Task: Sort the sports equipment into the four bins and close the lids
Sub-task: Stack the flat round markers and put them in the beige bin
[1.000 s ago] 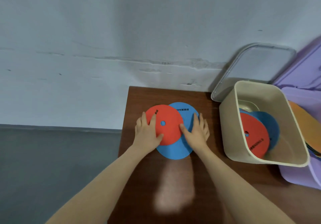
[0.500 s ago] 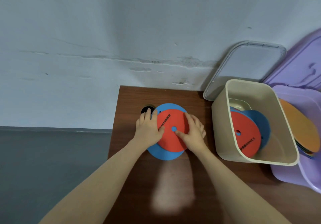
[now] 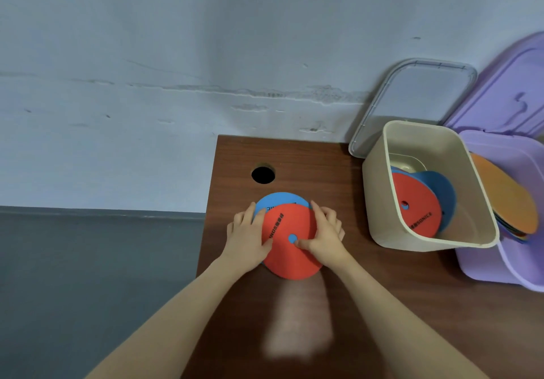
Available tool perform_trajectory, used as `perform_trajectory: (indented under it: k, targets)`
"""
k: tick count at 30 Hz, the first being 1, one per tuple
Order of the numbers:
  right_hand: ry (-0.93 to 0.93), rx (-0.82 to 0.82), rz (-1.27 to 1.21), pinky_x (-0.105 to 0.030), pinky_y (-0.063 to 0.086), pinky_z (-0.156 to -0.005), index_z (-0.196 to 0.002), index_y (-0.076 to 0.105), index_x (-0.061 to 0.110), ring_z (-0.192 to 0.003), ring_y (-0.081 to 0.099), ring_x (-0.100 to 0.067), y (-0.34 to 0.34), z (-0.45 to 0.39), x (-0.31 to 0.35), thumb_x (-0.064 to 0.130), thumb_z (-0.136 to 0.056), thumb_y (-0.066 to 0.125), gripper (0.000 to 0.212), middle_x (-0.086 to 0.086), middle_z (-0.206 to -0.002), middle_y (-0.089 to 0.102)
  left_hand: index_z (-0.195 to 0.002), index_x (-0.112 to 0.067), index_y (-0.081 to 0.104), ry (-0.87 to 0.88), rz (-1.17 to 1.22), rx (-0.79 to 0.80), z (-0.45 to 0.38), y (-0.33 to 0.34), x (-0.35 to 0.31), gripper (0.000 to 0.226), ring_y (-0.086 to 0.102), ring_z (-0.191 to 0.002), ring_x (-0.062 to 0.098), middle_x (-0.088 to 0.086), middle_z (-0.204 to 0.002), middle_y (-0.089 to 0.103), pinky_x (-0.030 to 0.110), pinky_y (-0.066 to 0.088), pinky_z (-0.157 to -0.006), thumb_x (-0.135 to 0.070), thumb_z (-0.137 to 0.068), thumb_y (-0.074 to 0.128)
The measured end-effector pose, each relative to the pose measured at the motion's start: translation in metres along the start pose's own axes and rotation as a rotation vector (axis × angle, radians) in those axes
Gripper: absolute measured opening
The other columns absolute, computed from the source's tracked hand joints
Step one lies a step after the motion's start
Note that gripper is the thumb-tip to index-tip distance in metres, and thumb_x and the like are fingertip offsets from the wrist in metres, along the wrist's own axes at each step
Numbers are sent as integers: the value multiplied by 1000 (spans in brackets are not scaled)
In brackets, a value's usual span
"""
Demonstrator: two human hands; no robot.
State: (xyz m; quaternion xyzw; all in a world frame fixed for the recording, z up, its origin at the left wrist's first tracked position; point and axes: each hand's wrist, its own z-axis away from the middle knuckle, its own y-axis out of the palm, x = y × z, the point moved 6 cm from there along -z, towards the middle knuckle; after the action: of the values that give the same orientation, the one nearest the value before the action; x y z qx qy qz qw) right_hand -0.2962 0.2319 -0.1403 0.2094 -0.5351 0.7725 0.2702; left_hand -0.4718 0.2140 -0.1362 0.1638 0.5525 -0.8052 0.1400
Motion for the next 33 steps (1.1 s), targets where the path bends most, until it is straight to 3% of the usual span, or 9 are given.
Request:
perform_trajectory:
  k: [4,10,19,24,27,33]
  targets:
    - [53,-100,-76,-35,16,-108,-147,23,14,-129,25,-26,9,26,-5,45,-68,71,98,-7,-140,25,-147,-20,15,10,-18,15,15,2,3,71,15,-137,28,7,-157,4,43,21,-109,-39,-90,53]
    - [113,-351,-303,-38,19,-114,-145,26,9,-138,22,-26,29,49,1,9,-82,64,73,-11,-151,22,-147,-16,15,6,11,-21,12,-13,8,74,17,-138,30,10,-155,13,44,22,-109,-35,-88,56]
    - [201,-452,-366,-40,23,-112,-142,34,13,-135,27,-28,30,45,4,4,-78,68,73,-8,-148,29,-146,-21,20,80,20,-7,15,-3,0,66,22,-132,27,3,-155,17,42,23,-106,-34,-90,52]
    - [149,-417,-189,-42,23,-108,-139,39,12,-132,32,-29,27,48,-4,24,-79,71,69,-9,-146,35,-145,-19,24,95,27,-28,19,-6,11,64,28,-128,25,2,-150,27,37,27,-104,-31,-90,54]
    - [242,-457,-56,-45,21,-107,-142,34,8,-132,29,-30,28,55,-10,40,-80,69,77,-8,-148,31,-142,-19,27,81,35,-64,19,-7,8,62,33,-122,25,1,-144,34,35,30,-99,-31,-89,55]
    - [402,-492,-187,-46,20,-106,-140,32,6,-129,26,-33,40,51,6,30,-79,71,77,-10,-145,27,-141,-19,31,38,90,-102,27,2,3,58,35,-113,26,3,-132,38,34,32,-96,-28,-89,54]
